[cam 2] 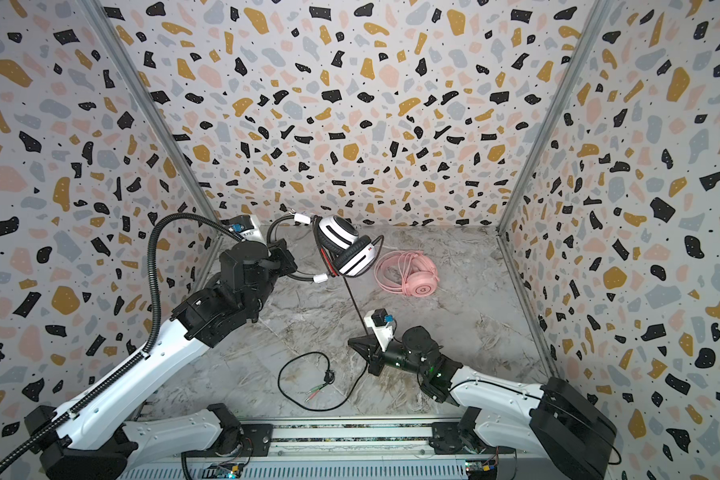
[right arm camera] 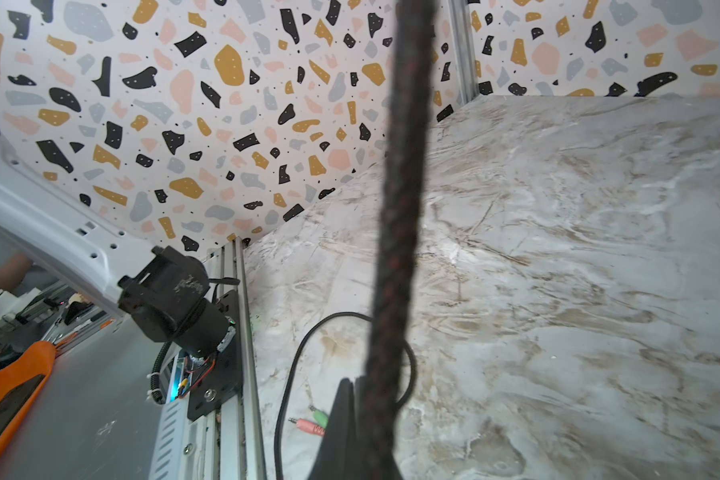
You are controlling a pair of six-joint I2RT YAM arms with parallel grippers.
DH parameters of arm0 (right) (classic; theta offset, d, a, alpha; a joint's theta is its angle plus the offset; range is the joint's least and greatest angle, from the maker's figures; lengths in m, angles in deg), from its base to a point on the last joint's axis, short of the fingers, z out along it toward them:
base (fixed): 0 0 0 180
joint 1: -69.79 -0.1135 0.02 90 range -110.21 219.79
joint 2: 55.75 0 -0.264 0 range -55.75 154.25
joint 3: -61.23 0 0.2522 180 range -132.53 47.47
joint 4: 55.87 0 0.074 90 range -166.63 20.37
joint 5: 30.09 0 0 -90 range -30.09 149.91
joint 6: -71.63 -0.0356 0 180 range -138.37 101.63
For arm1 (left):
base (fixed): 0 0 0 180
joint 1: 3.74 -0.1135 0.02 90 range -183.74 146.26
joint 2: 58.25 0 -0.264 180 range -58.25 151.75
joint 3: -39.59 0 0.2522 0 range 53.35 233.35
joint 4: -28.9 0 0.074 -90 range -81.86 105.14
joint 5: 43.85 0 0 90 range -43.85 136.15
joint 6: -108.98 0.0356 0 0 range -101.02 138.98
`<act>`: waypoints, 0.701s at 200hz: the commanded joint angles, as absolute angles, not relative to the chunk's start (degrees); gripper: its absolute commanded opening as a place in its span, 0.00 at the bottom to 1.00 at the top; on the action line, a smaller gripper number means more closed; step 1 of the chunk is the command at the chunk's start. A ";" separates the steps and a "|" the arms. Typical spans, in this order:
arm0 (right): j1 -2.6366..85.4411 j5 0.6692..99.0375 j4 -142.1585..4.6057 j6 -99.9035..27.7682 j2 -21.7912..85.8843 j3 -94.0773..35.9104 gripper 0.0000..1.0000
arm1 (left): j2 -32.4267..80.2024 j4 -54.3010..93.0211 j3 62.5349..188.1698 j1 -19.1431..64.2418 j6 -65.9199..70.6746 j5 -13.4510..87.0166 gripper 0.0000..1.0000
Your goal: Wrap the headphones
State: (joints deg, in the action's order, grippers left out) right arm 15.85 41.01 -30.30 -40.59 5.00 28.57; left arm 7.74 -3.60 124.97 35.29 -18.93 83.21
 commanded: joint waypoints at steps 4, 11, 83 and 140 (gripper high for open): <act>11.88 44.11 -45.82 -38.16 0.15 25.16 0.03 | 7.48 6.08 124.35 34.32 -26.27 97.62 0.00; 10.99 45.38 -49.22 -37.40 -1.47 23.56 0.03 | 8.04 5.69 123.96 34.32 -26.34 99.30 0.00; 9.43 62.90 -79.48 -25.75 -8.03 3.23 0.05 | 17.03 -7.82 122.85 35.25 -25.20 109.17 0.00; 11.72 77.41 -85.89 -17.77 -4.48 -7.30 0.08 | 14.86 -1.74 115.61 41.57 2.75 101.40 0.00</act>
State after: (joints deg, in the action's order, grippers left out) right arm 10.78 69.64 -82.12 -23.36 -4.97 -2.00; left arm 17.25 -8.85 117.08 40.88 -11.80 103.67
